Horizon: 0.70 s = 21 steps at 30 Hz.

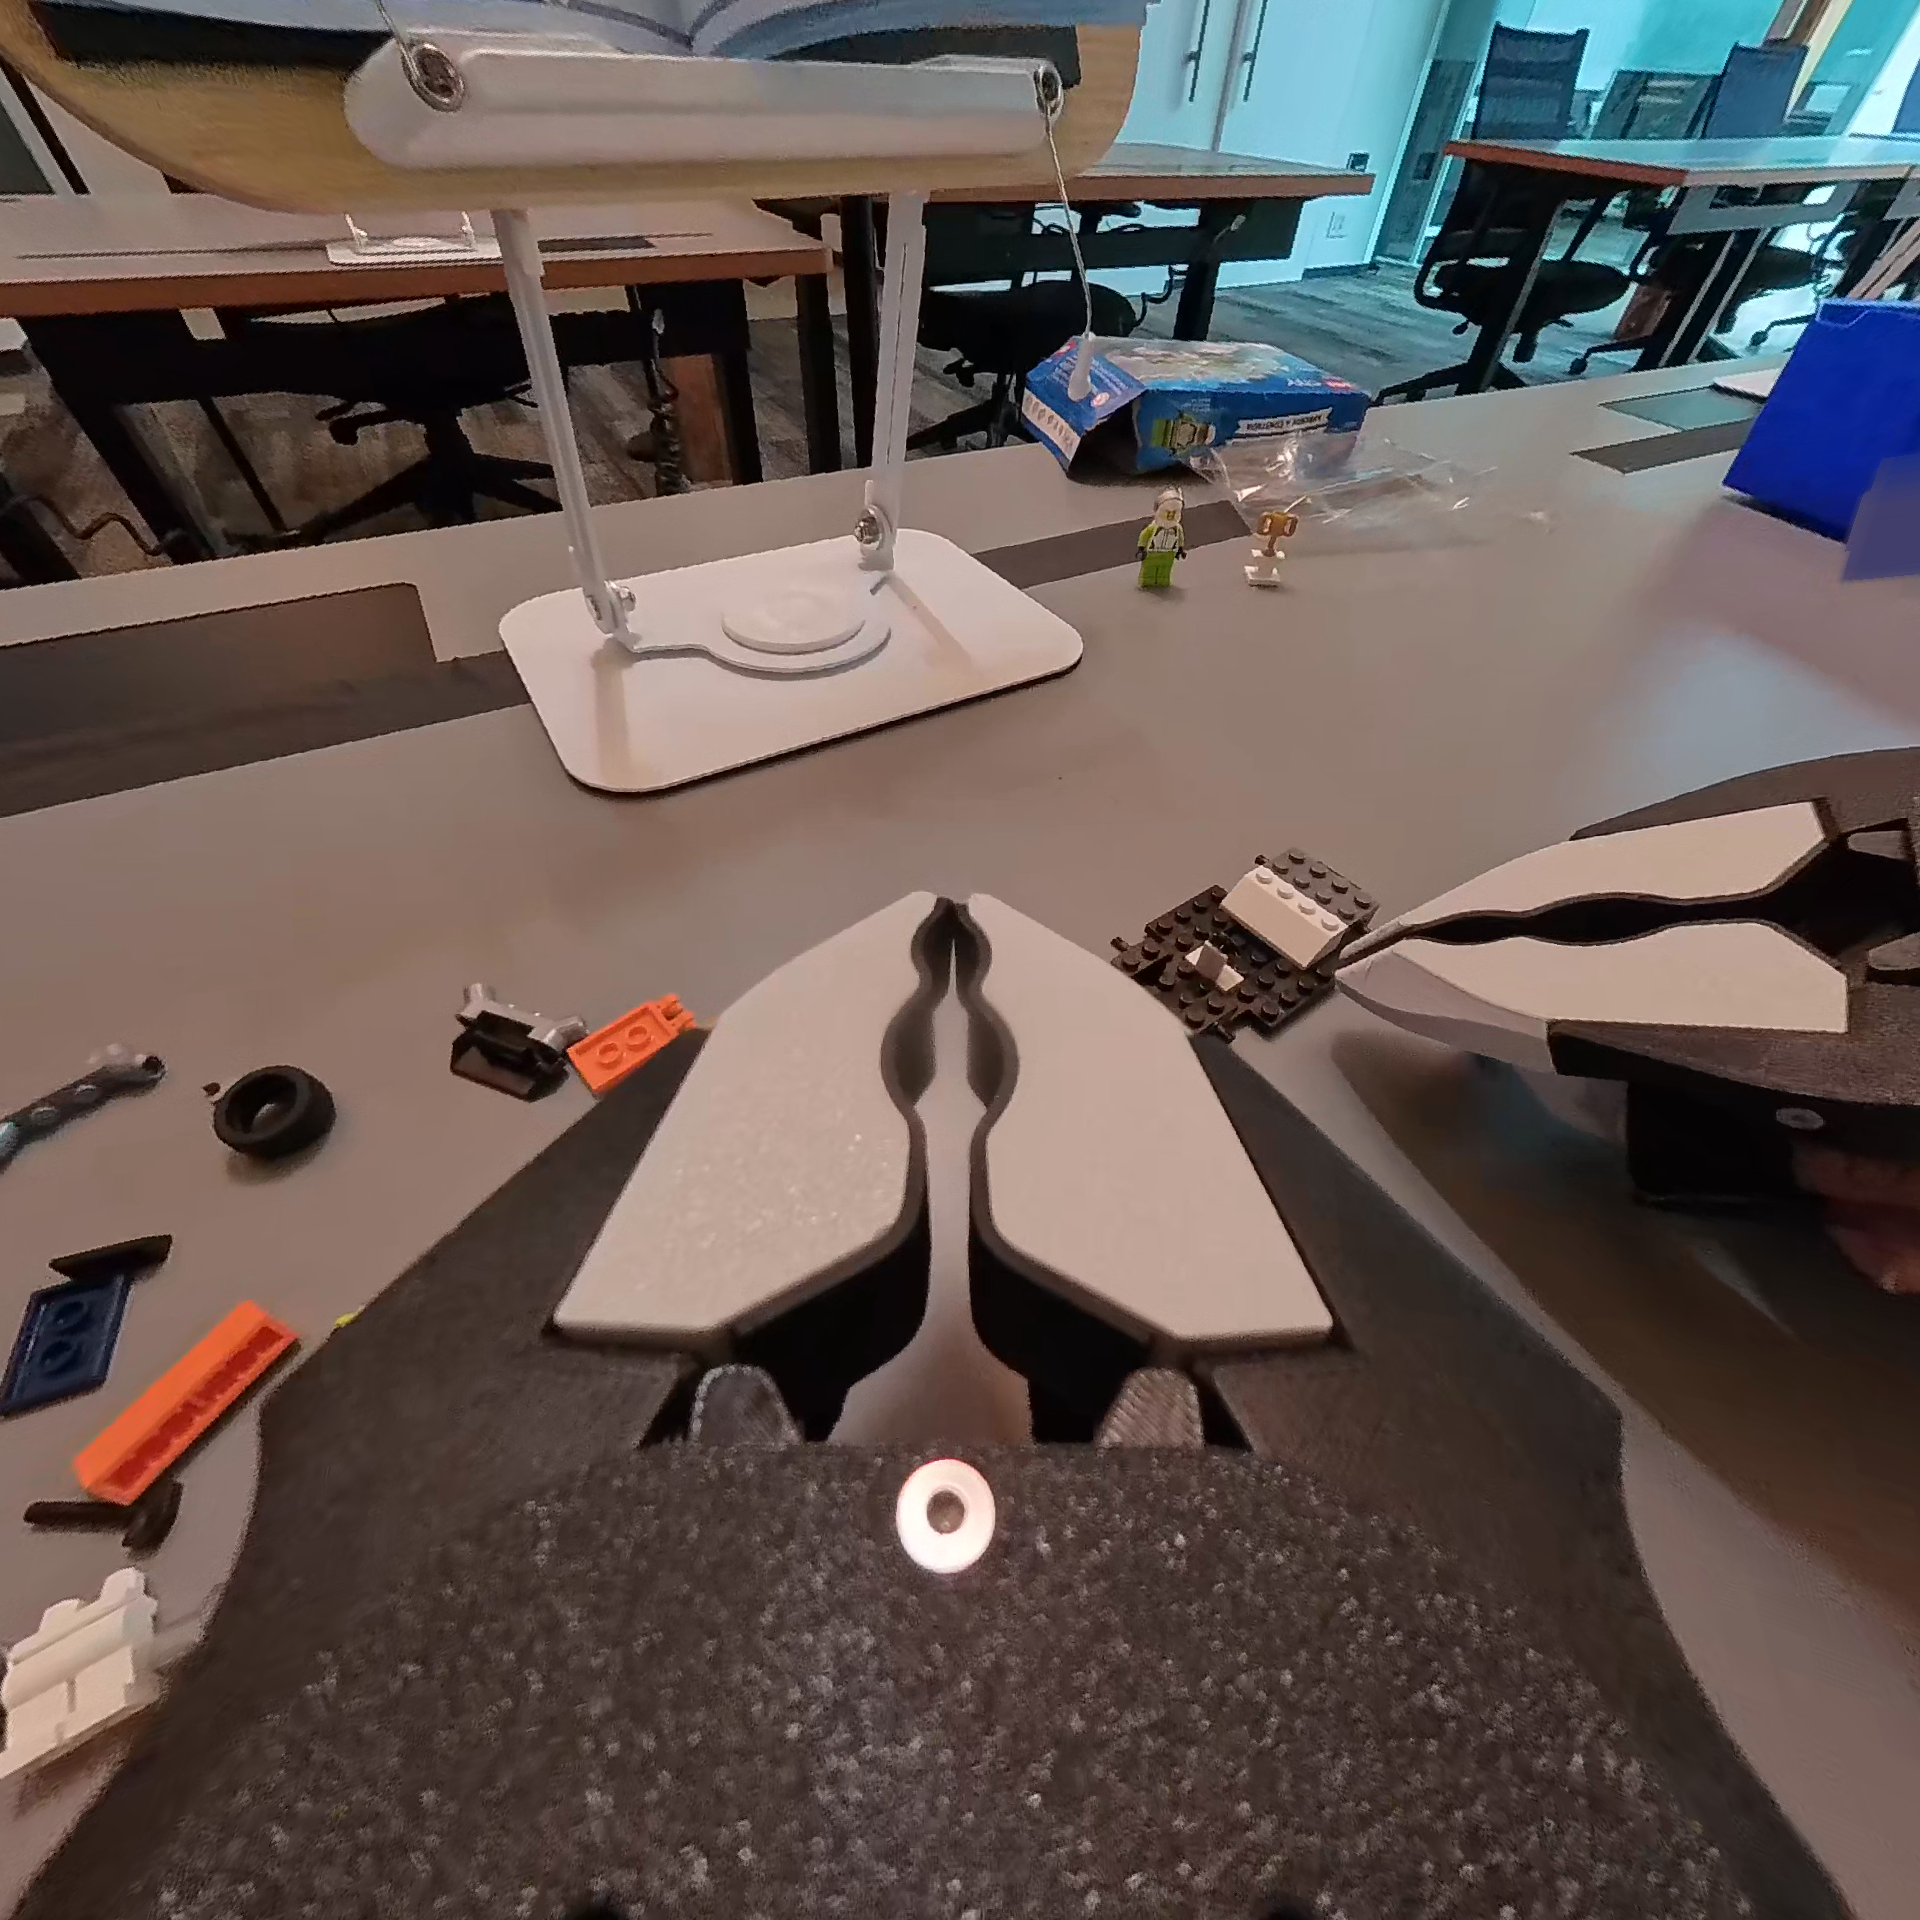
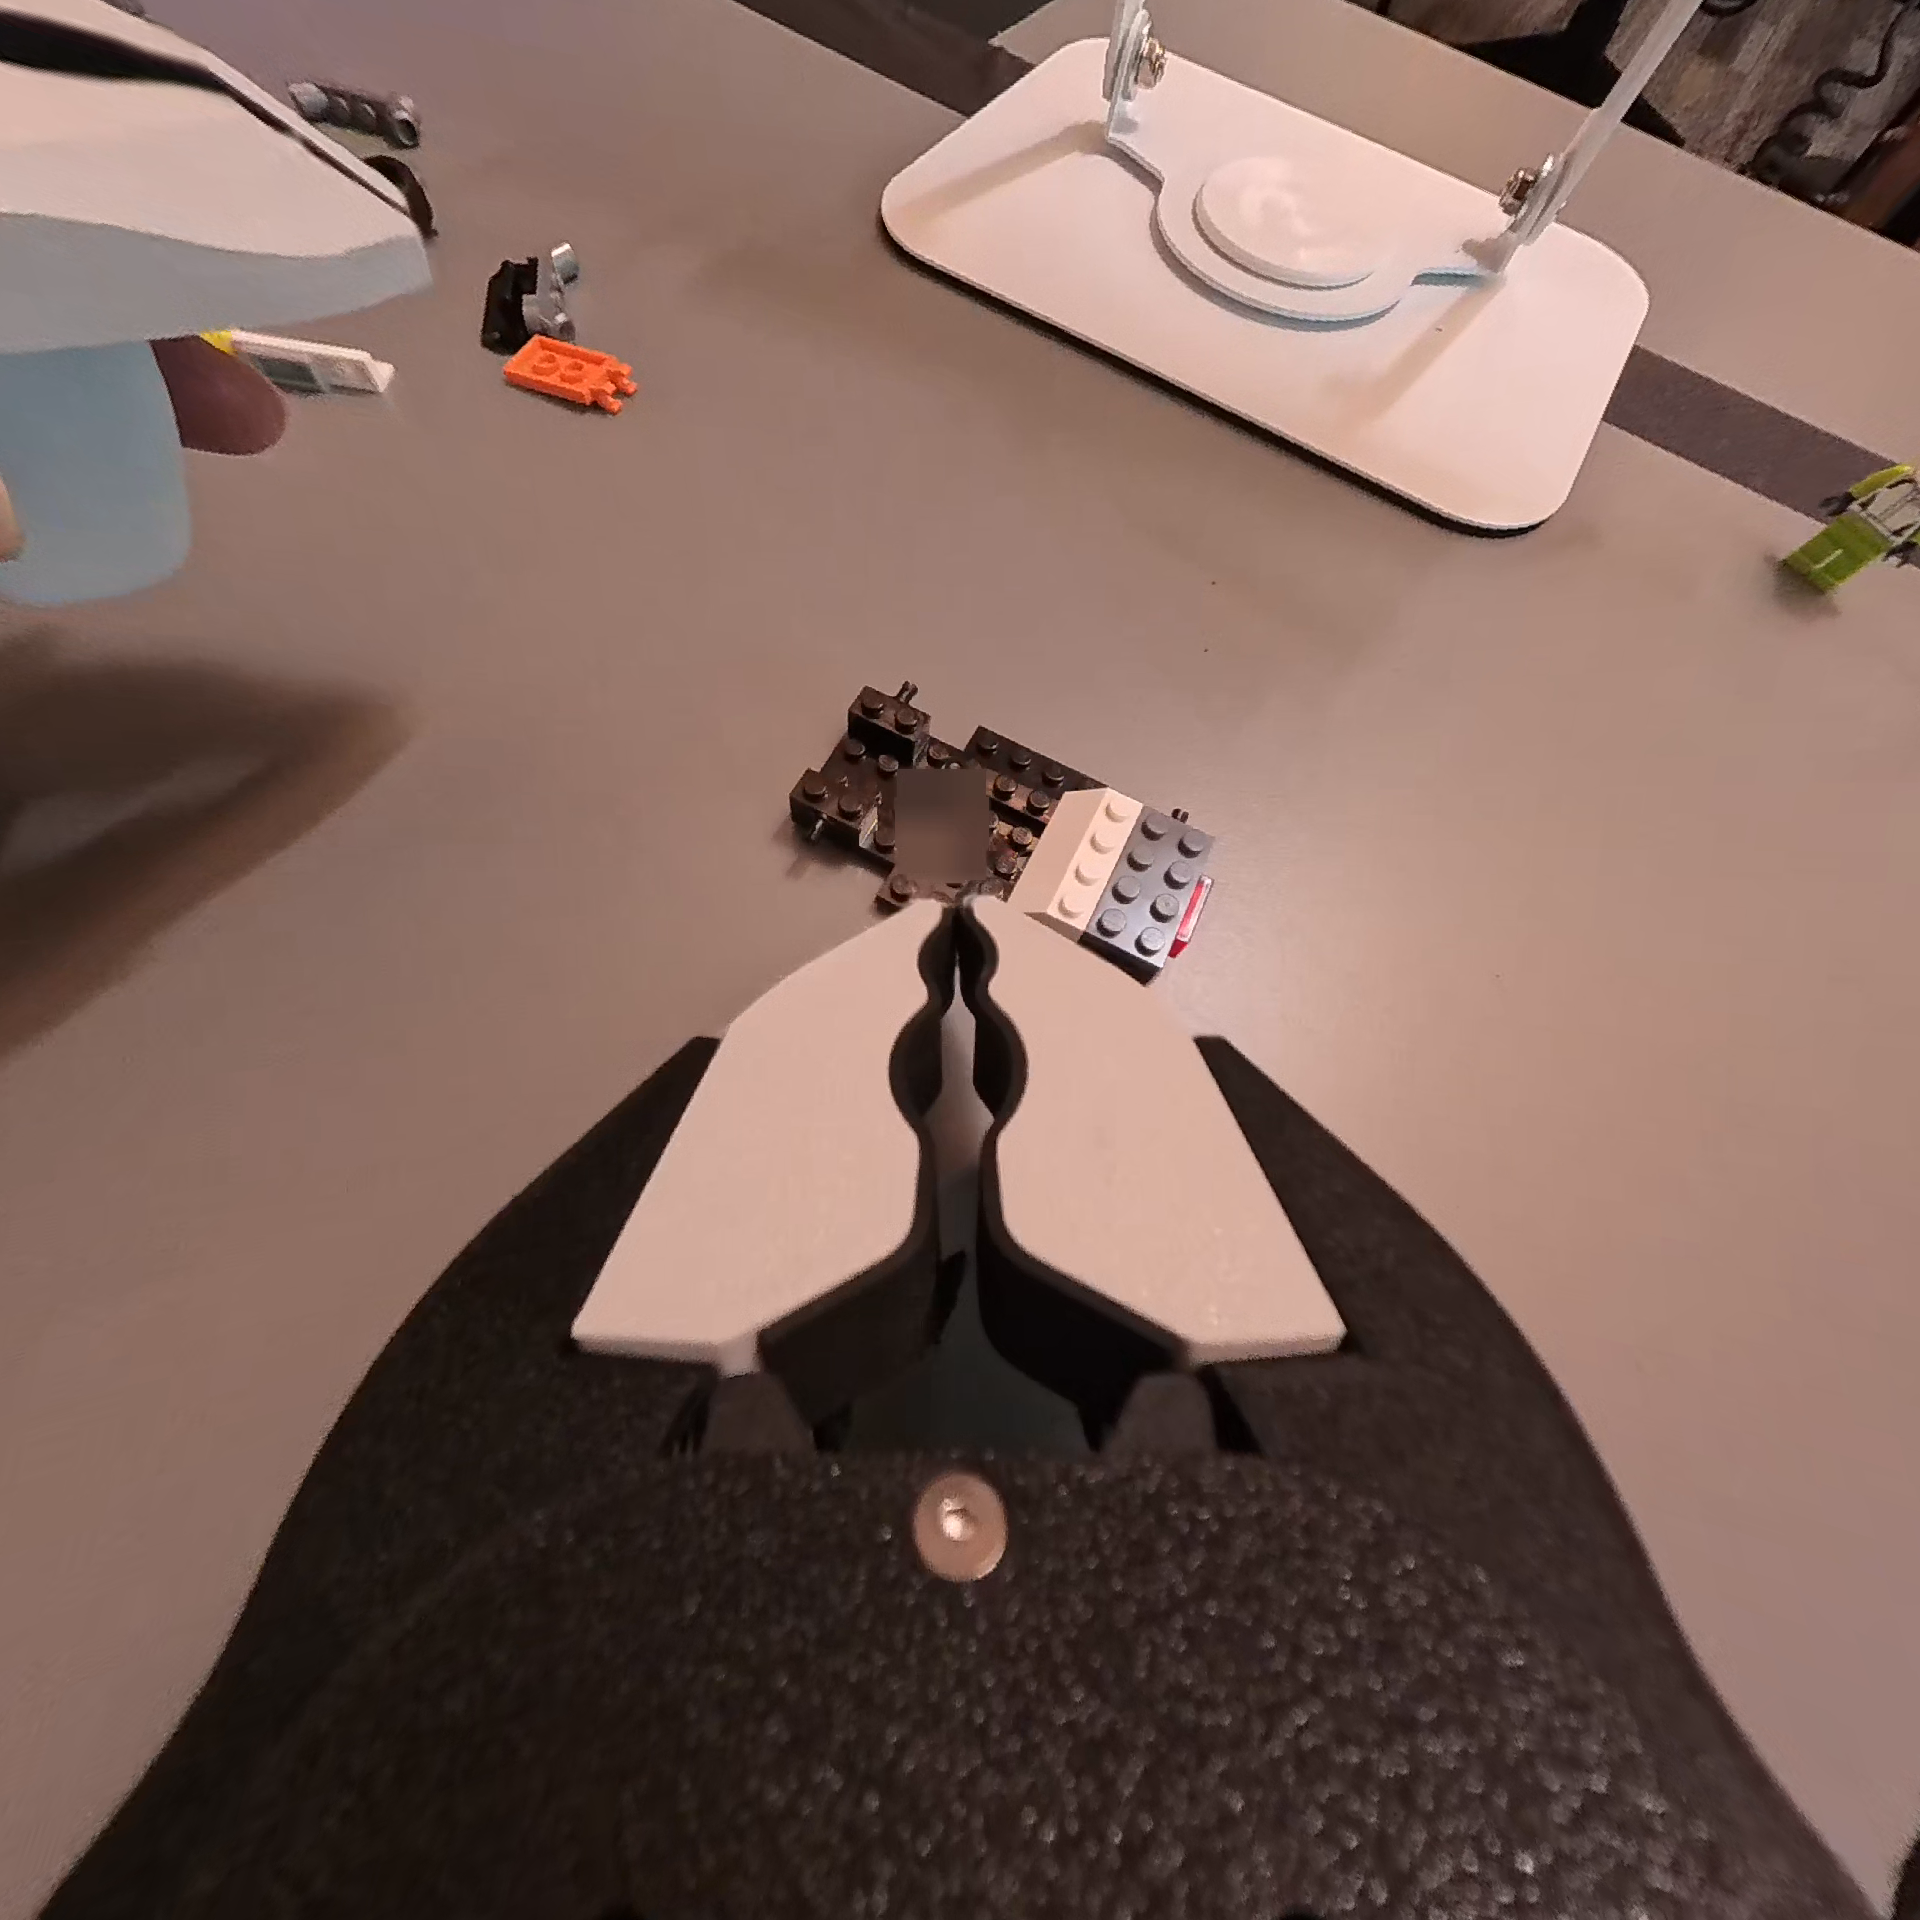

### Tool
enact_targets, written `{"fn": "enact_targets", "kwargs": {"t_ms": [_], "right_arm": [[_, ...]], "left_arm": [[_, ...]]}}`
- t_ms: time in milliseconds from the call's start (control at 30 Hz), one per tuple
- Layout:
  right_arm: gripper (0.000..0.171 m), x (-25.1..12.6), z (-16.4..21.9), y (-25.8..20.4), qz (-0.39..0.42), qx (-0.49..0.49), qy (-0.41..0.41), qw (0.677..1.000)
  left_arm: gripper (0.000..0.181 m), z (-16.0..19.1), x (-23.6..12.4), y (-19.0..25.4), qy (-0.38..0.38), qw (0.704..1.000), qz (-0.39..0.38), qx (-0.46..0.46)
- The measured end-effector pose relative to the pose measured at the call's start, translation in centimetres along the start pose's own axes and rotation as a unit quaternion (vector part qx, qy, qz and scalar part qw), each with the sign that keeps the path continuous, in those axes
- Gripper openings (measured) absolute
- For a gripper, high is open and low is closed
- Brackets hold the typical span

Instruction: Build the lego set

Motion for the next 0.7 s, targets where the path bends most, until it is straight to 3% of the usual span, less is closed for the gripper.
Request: {"fn": "enact_targets", "kwargs": {"t_ms": [700], "right_arm": [[0.0, 0.91, -0.46, 0.78, 0.007, 0.01, -0.018, 1.0]], "left_arm": [[0.001, -0.32, -0.23, -0.23, 0.006, 0.995, 0.072, -0.073]]}}
Point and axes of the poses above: each gripper's, where its closed fingertips meet, x out along the fingers, z out of its underside, y = z × x across the jaws, the point moved 9 cm from there along -x, back along the fingers, and after that the axes turned 8 degrees about -y, right-handed, at the moved point
